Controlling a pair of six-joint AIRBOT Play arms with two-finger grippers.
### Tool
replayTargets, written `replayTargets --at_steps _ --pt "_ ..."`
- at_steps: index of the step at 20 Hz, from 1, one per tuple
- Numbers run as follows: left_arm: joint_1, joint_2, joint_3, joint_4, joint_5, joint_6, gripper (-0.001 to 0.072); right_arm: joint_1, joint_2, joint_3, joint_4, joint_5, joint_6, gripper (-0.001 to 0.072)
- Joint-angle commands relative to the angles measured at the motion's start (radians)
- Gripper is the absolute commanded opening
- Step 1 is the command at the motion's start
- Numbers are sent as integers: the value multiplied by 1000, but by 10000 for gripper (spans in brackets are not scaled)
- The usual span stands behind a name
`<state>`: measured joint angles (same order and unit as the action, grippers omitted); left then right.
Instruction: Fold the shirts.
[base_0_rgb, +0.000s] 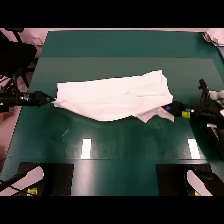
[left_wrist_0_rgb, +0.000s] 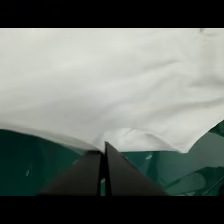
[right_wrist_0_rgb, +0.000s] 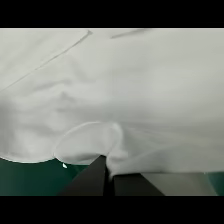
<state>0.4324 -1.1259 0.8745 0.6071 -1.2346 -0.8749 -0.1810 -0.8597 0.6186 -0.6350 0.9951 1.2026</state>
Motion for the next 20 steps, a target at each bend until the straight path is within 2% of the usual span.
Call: replayTargets --at_steps 1,9,14,20 --pt "-13 3 6 -89 107 84 21 27 -163 153 41 6 -97 26" --pt "-13 3 6 -36 233 99 21 72 -499 550 33 20 -112 26" --pt "-13 -5 5 -39 377 101 21 72 -650 728 33 42 -112 26" --pt "-38 -104 5 -115 399 201 22 72 -785 848 33 69 -112 26"
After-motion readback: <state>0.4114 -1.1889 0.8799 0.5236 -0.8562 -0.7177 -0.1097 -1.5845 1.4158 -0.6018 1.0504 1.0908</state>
